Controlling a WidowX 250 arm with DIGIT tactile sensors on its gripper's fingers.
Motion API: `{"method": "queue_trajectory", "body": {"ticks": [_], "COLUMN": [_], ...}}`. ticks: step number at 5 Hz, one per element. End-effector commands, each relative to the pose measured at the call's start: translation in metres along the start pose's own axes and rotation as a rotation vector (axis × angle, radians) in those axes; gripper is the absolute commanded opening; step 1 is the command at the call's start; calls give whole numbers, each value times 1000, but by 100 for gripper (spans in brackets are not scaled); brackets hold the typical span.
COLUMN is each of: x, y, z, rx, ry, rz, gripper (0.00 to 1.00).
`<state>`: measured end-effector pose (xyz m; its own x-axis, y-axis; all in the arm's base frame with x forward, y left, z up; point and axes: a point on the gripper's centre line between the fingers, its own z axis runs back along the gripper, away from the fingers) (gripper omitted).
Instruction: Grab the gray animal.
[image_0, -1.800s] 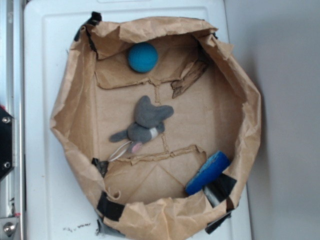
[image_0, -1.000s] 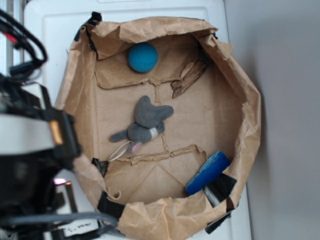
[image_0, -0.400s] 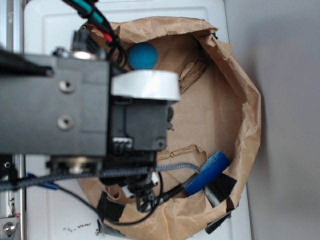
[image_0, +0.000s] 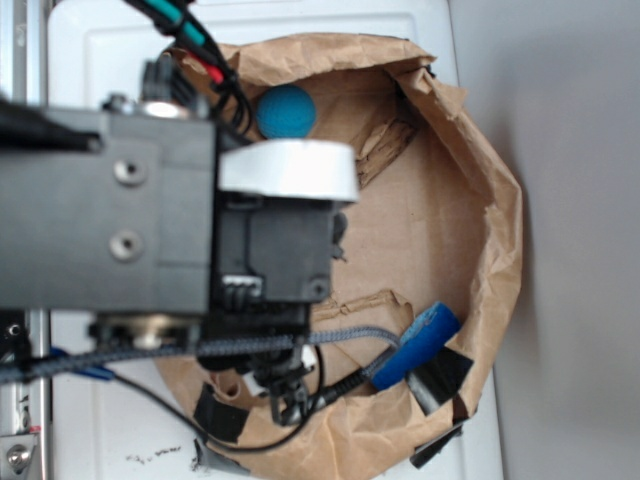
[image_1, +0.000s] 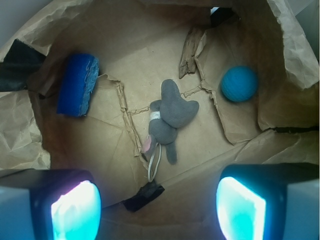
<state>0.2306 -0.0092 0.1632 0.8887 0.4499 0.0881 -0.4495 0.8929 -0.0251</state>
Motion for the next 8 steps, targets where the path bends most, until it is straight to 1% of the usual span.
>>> {"method": "queue_trajectory", "body": {"ticks": [1, 2, 3, 4, 5, 6, 7, 8], "x": [46, 53, 51, 52, 37, 8, -20, -34], "y": [6, 20, 37, 41, 18, -5, -7, -5], "z": [-64, -78, -91, -113, -127, -127, -104, -71], "rx": [21, -15, -23, -41, -95, -108, -99, -115], "ry": [-89, -84, -55, 5, 51, 40, 1, -24], "rz": [81, 97, 96, 114, 27, -14, -58, -49], "gripper": [100, 100, 100, 100, 100, 100, 100, 100]}}
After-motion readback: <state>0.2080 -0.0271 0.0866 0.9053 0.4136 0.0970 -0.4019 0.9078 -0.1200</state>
